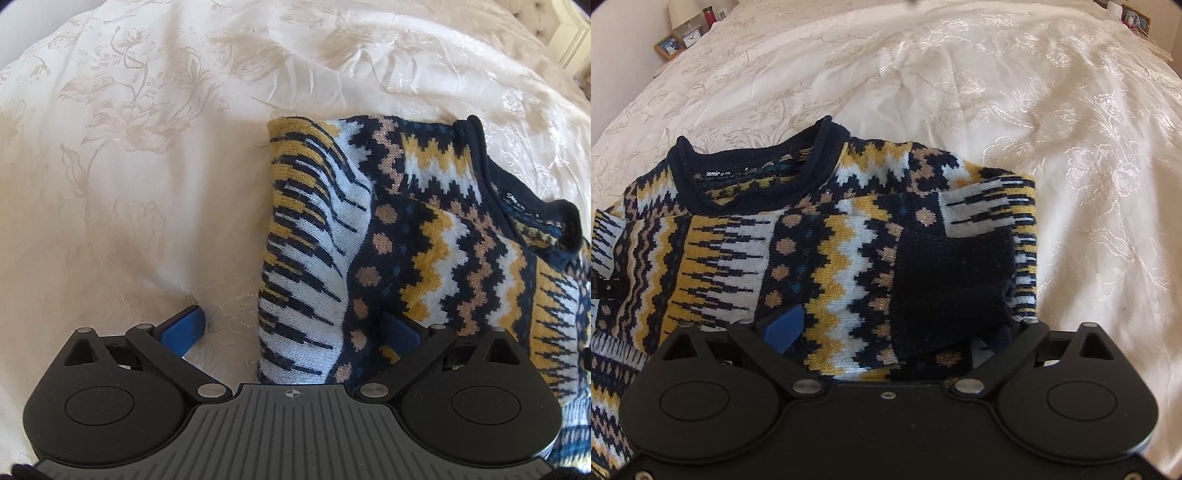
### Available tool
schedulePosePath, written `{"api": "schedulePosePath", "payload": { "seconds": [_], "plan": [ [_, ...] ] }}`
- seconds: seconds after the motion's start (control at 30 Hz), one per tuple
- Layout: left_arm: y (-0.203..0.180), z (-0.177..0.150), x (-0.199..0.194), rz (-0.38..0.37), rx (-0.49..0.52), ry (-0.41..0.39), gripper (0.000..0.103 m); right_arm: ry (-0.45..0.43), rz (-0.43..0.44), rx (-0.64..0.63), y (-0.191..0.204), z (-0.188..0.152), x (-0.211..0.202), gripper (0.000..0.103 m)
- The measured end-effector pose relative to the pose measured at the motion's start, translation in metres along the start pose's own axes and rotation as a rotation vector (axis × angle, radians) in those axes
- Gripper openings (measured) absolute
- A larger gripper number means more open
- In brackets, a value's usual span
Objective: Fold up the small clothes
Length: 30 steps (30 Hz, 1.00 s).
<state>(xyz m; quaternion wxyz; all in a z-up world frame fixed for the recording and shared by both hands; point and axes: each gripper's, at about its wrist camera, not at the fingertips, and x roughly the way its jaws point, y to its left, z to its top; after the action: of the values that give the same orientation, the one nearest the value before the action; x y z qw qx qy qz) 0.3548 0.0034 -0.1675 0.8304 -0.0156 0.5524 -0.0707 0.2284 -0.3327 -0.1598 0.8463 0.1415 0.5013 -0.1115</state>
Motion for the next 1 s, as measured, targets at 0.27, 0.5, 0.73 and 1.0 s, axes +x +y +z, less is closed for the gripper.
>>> {"api": "schedulePosePath", "payload": {
  "seconds": [0.27,0.5,0.73,1.0],
  "plan": [
    [0.006,0.002,-0.010,-0.032,0.015,0.007,0.094,0.004,0.005,-0.035,-0.002,0.000,-0.007,0.102],
    [0.002,-0.030,-0.062,0.008,0.074,-0.075,0.081,-0.031,0.026,0.011,-0.026,-0.022,-0.058,0.102],
    [0.010,-0.084,-0.107,0.005,0.154,-0.063,0.081,0.016,0.056,0.004,-0.042,-0.076,-0.101,0.102],
    [0.017,-0.163,-0.141,-0.022,0.218,0.021,0.081,0.133,0.145,-0.032,-0.041,-0.153,-0.136,0.102]
  ]
}}
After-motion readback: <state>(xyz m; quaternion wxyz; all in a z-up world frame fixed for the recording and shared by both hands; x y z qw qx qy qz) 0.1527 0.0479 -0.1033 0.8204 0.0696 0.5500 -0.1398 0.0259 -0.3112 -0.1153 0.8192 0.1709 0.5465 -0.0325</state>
